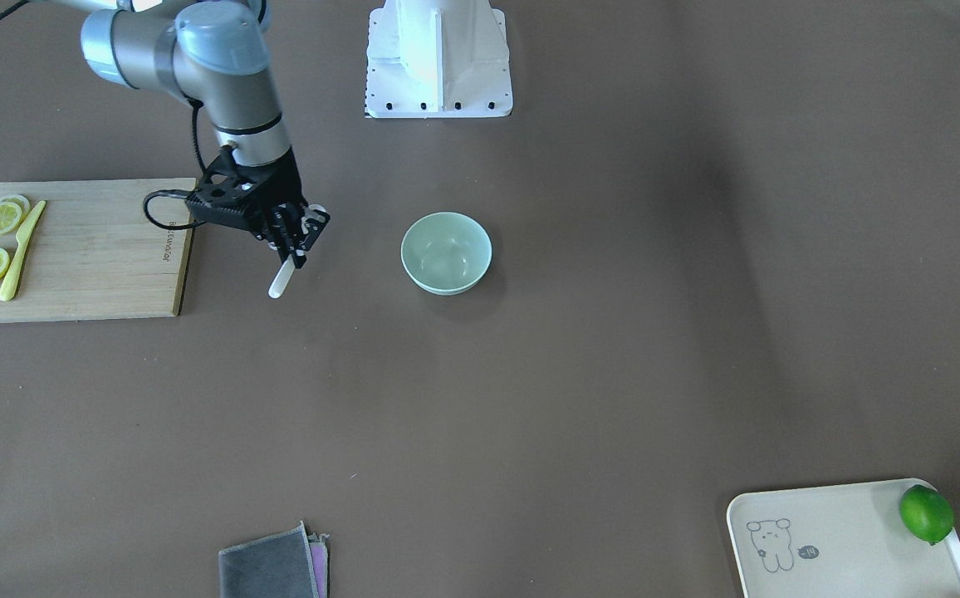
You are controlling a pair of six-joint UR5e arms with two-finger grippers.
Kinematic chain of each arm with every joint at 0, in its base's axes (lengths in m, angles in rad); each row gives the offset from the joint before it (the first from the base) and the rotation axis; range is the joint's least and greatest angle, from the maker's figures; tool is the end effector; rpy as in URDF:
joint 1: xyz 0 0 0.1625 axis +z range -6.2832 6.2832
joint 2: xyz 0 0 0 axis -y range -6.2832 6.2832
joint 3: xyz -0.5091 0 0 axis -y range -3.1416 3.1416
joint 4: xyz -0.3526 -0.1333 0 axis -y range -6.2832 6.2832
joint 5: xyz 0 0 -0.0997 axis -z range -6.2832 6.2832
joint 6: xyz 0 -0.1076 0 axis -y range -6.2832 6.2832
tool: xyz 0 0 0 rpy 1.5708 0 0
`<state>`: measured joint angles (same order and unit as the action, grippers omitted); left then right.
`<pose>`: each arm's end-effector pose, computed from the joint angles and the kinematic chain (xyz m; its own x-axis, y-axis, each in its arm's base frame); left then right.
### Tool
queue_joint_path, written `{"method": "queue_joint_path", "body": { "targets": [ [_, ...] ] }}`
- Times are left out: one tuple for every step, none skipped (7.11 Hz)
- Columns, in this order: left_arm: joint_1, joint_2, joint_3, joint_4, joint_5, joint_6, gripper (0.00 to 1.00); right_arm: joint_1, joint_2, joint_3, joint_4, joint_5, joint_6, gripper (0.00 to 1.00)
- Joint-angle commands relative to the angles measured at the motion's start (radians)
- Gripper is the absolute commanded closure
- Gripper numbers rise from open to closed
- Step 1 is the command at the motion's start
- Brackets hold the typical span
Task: Place spoon in bowl
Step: 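Lift the white spoon and carry it with the right gripper to the bowl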
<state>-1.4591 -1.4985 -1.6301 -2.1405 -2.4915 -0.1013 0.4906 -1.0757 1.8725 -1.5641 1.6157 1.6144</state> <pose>0.0011 -0.4375 0.6775 0.5613 0.3977 -0.7258 -0.0381 0.8885 0.4573 -0.4995 -0.4125 0.3612 0.5925 0.3658 0.7177 -0.4685 0.8813 -0.0625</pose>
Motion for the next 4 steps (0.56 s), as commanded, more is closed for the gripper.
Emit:
{"method": "queue_joint_path", "body": {
  "targets": [
    [0.0,-0.002,-0.001,0.001,-0.001,-0.001,0.02,-0.082,0.269,-0.169,-0.122,-0.098,0.178,1.0],
    [0.0,-0.002,-0.001,0.002,-0.001,-0.001,0.02,-0.104,0.343,-0.278,-0.117,-0.147,0.246,1.0],
    [0.0,-0.002,-0.001,0.002,-0.001,-0.001,0.02,-0.116,0.349,-0.294,-0.114,-0.177,0.265,1.0],
    [0.0,-0.002,0.001,0.002,-0.001,-0.001,0.02,-0.124,0.341,-0.294,-0.114,-0.181,0.262,0.94]
  ]
}}
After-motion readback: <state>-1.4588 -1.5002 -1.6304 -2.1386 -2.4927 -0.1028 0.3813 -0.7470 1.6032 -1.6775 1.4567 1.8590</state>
